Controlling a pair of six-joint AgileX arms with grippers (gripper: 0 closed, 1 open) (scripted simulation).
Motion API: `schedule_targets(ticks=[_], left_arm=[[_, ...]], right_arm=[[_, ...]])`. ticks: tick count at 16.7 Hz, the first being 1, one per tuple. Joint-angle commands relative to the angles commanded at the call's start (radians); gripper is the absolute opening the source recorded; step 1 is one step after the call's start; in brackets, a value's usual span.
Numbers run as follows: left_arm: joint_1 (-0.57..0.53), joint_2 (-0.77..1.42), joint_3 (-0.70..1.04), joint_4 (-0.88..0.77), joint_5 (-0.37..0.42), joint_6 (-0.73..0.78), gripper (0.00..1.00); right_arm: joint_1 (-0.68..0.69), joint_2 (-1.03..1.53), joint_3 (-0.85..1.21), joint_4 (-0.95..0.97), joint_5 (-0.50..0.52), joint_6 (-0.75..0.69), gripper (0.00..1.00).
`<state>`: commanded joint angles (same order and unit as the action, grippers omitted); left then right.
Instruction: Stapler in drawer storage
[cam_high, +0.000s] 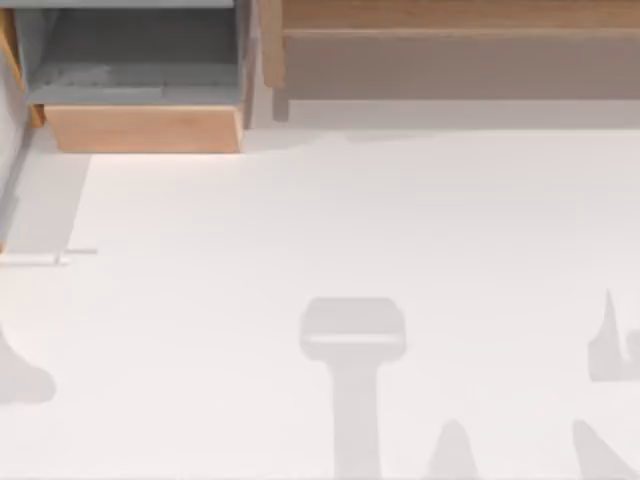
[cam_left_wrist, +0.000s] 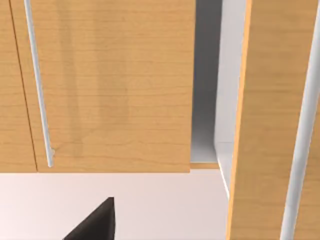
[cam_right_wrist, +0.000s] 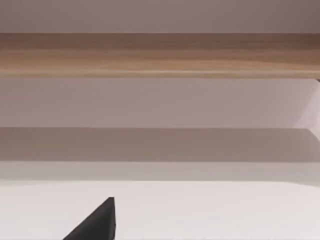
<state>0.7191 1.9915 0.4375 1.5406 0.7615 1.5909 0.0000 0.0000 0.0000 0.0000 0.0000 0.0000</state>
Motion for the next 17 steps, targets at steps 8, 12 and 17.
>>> schedule_targets(ticks=[8,12,17], left_arm=[[-0.022,0.012,0.031,-0.018,-0.022,-0.001,1.0],[-0.06,0.031,0.078,-0.046,-0.06,-0.001,1.0],[-0.06,0.031,0.078,-0.046,-0.06,-0.001,0.85]], right_arm=[[0.0,0.0,0.0,0.0,0.0,0.0,1.0],[0.0,0.0,0.0,0.0,0.0,0.0,1.0],[0.0,0.0,0.0,0.0,0.0,0.0,1.0]])
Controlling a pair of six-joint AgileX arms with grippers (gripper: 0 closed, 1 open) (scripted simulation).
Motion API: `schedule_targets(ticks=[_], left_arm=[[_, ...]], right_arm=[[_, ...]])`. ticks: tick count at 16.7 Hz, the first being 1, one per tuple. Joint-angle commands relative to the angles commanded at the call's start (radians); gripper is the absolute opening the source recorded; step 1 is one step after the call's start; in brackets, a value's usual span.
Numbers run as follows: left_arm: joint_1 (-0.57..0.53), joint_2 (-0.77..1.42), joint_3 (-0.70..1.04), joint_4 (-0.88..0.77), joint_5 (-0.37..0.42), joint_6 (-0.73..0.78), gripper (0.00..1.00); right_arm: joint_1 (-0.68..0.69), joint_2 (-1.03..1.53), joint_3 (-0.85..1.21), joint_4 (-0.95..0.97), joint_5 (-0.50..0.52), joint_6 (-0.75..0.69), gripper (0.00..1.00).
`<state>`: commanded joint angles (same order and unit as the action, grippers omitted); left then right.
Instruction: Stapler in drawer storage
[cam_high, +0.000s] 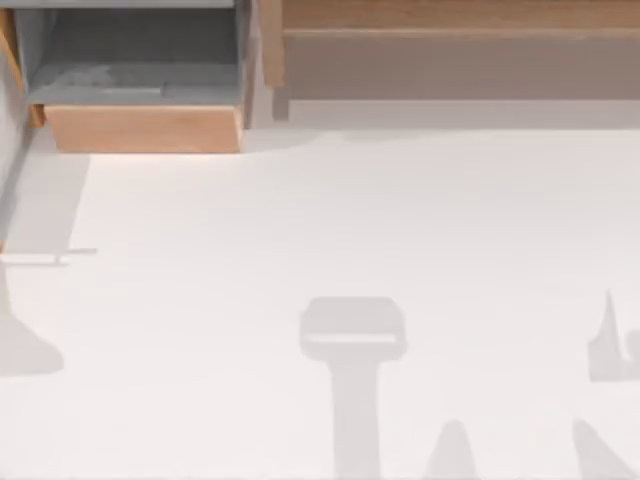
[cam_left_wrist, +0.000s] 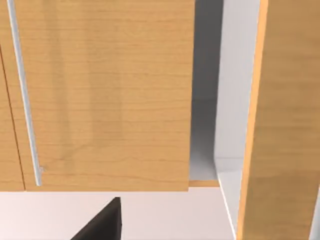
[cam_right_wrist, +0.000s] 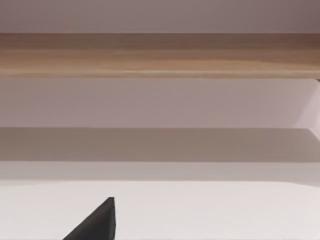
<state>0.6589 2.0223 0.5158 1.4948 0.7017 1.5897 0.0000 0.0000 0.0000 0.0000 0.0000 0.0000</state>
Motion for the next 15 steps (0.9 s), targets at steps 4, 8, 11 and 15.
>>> schedule_targets(ticks=[4,8,11,15], left_arm=[[0.0,0.0,0.0,0.0,0.0,0.0,0.55],[0.0,0.0,0.0,0.0,0.0,0.0,0.25],[0.0,0.0,0.0,0.0,0.0,0.0,0.02],[0.0,0.0,0.0,0.0,0.0,0.0,0.0]], right_arm=[[0.0,0.0,0.0,0.0,0.0,0.0,1.0],[0.0,0.0,0.0,0.0,0.0,0.0,1.0],[0.0,0.0,0.0,0.0,0.0,0.0,1.0],[0.0,0.0,0.0,0.0,0.0,0.0,1.0]])
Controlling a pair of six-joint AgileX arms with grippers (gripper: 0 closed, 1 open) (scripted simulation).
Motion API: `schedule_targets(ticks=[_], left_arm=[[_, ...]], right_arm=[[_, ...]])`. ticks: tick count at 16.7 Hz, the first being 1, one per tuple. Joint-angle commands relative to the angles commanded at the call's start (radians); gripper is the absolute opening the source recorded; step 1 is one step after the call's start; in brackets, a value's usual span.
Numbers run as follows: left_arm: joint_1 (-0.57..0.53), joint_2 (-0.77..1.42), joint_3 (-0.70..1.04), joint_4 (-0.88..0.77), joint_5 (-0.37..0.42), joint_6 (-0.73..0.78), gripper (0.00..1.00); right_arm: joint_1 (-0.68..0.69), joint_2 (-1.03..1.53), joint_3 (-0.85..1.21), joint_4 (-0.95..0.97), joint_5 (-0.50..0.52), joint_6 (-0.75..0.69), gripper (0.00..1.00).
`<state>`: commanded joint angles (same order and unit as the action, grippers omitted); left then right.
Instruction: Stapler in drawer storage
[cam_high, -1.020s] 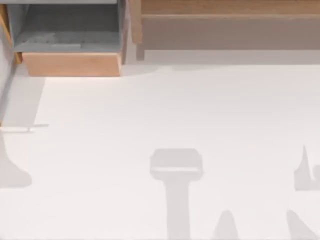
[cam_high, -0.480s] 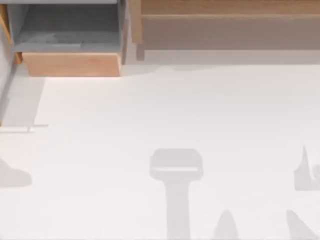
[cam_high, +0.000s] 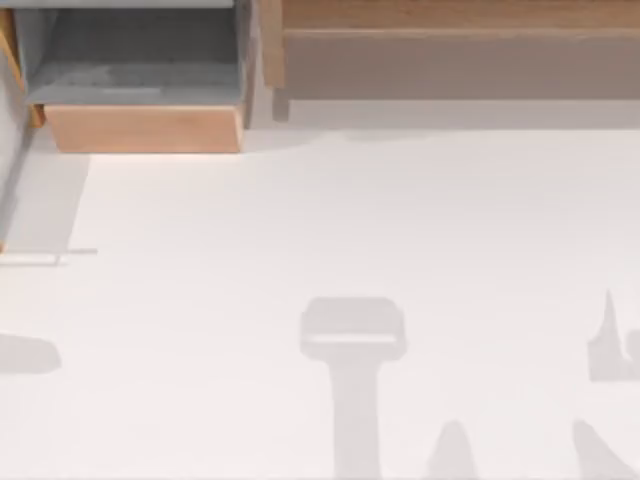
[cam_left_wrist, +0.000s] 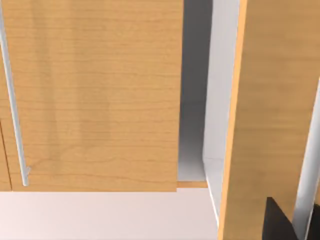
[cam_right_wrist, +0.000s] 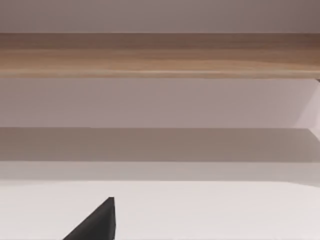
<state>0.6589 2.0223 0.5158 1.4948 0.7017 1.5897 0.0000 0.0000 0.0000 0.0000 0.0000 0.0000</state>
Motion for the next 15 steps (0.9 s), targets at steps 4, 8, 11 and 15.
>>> schedule_targets(ticks=[4,8,11,15], left_arm=[[0.0,0.0,0.0,0.0,0.0,0.0,0.0],[-0.021,0.033,0.038,-0.036,-0.024,-0.009,0.0],[-0.073,0.069,0.142,-0.086,-0.077,-0.006,0.0],[-0.119,0.101,0.218,-0.133,-0.12,-0.009,0.0]], right_arm=[[0.0,0.0,0.0,0.0,0.0,0.0,1.0],[0.0,0.0,0.0,0.0,0.0,0.0,1.0],[0.0,0.0,0.0,0.0,0.0,0.0,1.0],[0.0,0.0,0.0,0.0,0.0,0.0,1.0]])
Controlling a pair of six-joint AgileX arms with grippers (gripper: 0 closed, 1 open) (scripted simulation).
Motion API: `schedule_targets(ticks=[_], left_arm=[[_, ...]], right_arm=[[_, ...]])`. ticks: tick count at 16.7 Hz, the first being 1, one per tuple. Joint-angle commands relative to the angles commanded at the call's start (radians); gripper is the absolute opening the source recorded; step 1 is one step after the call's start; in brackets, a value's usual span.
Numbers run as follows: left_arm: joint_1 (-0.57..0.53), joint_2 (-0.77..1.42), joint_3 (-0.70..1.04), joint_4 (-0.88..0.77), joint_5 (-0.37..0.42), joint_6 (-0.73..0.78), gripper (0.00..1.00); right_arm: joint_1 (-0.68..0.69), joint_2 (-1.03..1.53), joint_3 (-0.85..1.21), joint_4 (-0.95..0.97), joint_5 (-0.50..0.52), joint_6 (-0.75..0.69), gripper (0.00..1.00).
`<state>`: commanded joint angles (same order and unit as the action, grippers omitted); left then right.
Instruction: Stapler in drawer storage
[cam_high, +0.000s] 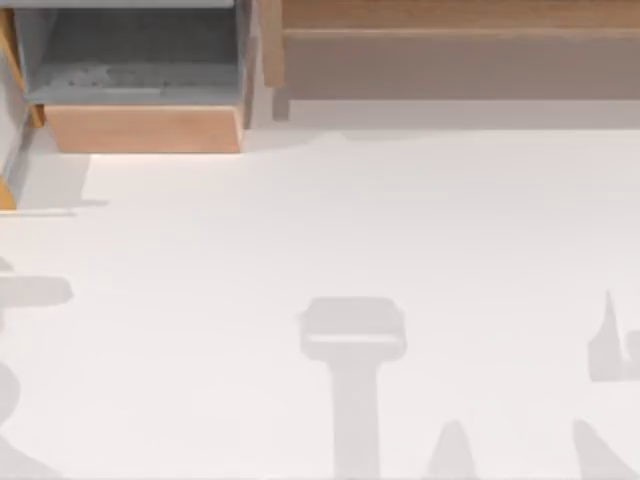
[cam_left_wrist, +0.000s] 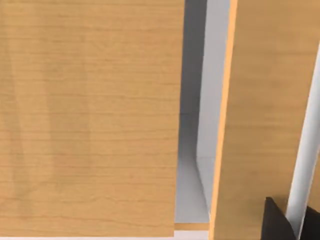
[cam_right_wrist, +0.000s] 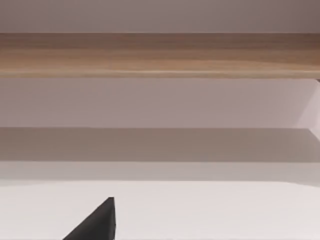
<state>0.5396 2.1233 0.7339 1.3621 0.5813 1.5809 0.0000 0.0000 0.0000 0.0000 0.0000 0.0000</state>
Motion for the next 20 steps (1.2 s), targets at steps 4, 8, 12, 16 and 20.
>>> schedule_targets(ticks=[4,8,12,16,20], left_arm=[[0.005,0.003,-0.002,-0.005,0.001,-0.001,0.0],[-0.03,0.054,0.105,-0.058,-0.037,0.001,0.0],[-0.078,0.106,0.233,-0.129,-0.082,-0.004,0.0],[-0.076,0.108,0.238,-0.138,-0.085,-0.006,0.0],[-0.094,0.146,0.313,-0.174,-0.101,0.003,0.0]], right_arm=[[0.0,0.0,0.0,0.0,0.0,0.0,1.0],[0.0,0.0,0.0,0.0,0.0,0.0,1.0],[0.0,0.0,0.0,0.0,0.0,0.0,1.0],[0.0,0.0,0.0,0.0,0.0,0.0,1.0],[0.0,0.0,0.0,0.0,0.0,0.0,1.0]])
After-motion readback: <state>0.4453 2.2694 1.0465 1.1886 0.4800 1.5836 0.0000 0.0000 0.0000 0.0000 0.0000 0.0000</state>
